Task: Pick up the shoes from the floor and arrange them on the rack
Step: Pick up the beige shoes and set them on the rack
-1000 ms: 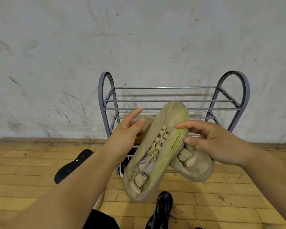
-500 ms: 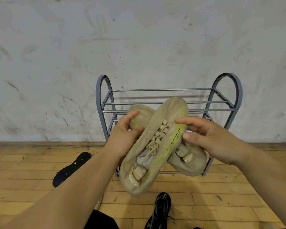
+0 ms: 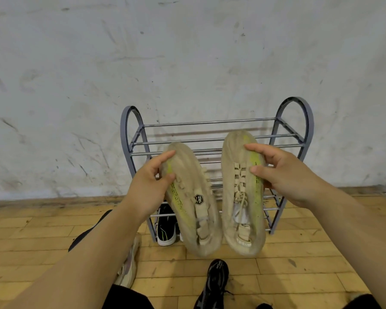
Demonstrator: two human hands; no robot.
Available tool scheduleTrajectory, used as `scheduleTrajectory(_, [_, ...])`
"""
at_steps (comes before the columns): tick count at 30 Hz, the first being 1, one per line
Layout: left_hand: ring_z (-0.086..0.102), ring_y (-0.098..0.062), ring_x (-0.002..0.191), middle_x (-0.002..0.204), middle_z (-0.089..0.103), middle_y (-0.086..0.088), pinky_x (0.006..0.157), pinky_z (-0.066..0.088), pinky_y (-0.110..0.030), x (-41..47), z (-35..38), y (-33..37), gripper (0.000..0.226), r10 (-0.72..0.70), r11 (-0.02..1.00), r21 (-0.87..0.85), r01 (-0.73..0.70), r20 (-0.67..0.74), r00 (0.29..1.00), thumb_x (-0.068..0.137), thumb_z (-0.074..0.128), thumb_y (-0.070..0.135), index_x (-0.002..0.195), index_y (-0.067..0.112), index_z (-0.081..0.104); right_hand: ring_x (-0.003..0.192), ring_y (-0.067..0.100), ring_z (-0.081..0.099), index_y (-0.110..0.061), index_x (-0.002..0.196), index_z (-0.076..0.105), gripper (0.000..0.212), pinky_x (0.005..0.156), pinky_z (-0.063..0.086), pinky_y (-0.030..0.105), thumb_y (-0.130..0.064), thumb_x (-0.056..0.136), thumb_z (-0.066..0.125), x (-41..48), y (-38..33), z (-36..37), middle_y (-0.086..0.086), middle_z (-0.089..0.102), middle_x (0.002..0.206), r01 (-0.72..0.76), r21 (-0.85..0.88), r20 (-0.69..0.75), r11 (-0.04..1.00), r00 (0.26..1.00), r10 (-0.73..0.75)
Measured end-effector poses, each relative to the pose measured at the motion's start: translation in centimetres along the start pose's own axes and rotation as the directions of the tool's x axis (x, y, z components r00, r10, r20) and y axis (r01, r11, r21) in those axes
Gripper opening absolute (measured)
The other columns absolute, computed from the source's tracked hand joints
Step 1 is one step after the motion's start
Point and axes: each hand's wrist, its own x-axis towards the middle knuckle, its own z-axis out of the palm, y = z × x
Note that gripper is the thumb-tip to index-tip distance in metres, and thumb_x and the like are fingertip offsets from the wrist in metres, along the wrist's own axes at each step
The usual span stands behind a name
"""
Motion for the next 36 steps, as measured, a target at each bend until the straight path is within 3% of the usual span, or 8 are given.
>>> scheduleTrajectory(6, [0.069,-0.013,0.115,0.119,0.073,0.01,0.087,0.063,-0.038,0.2,1.5,0.5,0.047,-0.004,0.999,-0.044,0.001,-0.063,0.998,0.101,0.065,0.015,0.116,0.059,0.067,0.108,0.01,0.073,-0.043,0.134,0.066,0.054,0.095,0.061,0.037,-0.004,0.097,0.069,0.2,0.1,0.4,-0.009,0.072,0.129,0.04,0.017,-0.043,0.999,0.998,-0.039])
scheduleTrajectory(10, [0.073,-0.019,0.104,0.118,0.069,-0.004,0.085,0.063,-0.041,0.4,2.8,1.4,0.043,-0.006,0.994,-0.11,-0.011,-0.15,0.989,0.102,0.064,0.02,0.113,0.061,0.069,0.104,0.013,0.075,-0.048,0.119,0.072,0.05,0.089,0.062,0.035,-0.003,0.096,0.07,0.5,-0.4,1.0,-0.006,0.068,0.133,0.112,0.143,-0.113,0.983,0.989,-0.096])
scheduleTrajectory(13, [0.074,-0.021,0.102,0.117,0.071,-0.005,0.09,0.062,-0.045,0.5,3.8,2.1,0.045,-0.031,0.978,-0.21,-0.006,-0.173,0.984,0.102,0.062,0.015,0.111,0.058,0.07,0.112,0.013,0.073,-0.052,0.108,0.076,0.046,0.095,0.061,0.04,-0.008,0.096,0.072,0.9,-0.5,2.0,-0.007,0.071,0.131,0.155,0.204,-0.188,0.967,0.975,-0.117])
scheduleTrajectory(18, [0.073,-0.023,0.111,0.128,0.071,0.0,0.092,0.061,-0.049,0.6,4.1,2.7,0.069,-0.063,0.932,-0.358,0.052,-0.019,0.998,0.092,0.059,-0.012,0.134,0.043,0.066,0.11,0.014,0.074,-0.041,0.115,0.073,0.042,0.093,0.061,0.039,-0.003,0.099,0.066,1.6,-0.3,2.5,-0.006,0.077,0.12,0.161,0.367,-0.269,0.916,0.961,-0.061])
scheduleTrajectory(22, [0.072,-0.021,0.113,0.132,0.07,0.003,0.089,0.061,-0.048,0.9,4.0,2.8,0.091,-0.043,0.941,-0.332,0.067,0.079,0.996,0.082,0.053,-0.027,0.144,0.039,0.059,0.109,0.015,0.075,-0.036,0.126,0.069,0.046,0.087,0.063,0.037,0.001,0.1,0.061,2.5,0.4,2.4,-0.007,0.076,0.121,0.112,0.409,-0.228,0.905,0.974,-0.017])
scheduleTrajectory(28, [0.072,-0.025,0.104,0.122,0.066,-0.002,0.075,0.065,-0.051,3.4,4.3,1.9,0.077,-0.082,0.967,-0.253,0.037,-0.166,0.983,0.081,0.066,-0.018,0.121,0.048,0.066,0.109,0.024,0.073,-0.038,0.125,0.064,0.062,0.078,0.063,0.037,0.015,0.096,0.056,6.0,1.8,3.0,0.004,0.071,0.13,0.047,0.394,-0.156,0.918,0.988,0.017])
scheduleTrajectory(32, [0.067,-0.024,0.109,0.126,0.061,-0.002,0.08,0.063,-0.049,6.5,4.9,0.8,0.062,-0.106,0.976,-0.216,0.03,-0.349,0.931,0.079,0.076,-0.001,0.118,0.046,0.063,0.107,0.021,0.074,-0.042,0.121,0.066,0.06,0.089,0.063,0.043,0.011,0.095,0.063,9.3,3.0,3.5,0.006,0.073,0.123,0.065,0.38,-0.242,0.923,0.97,0.031])
scheduleTrajectory(36, [0.072,-0.025,0.098,0.115,0.066,-0.008,0.078,0.063,-0.047,8.7,6.2,-0.8,0.059,-0.122,0.979,-0.201,0.046,-0.385,0.915,0.078,0.074,0.0,0.11,0.049,0.063,0.101,0.018,0.077,-0.034,0.135,0.066,0.057,0.088,0.063,0.044,0.006,0.095,0.066,11.5,5.0,3.8,0.004,0.077,0.114,0.042,0.34,-0.316,0.939,0.946,0.072])
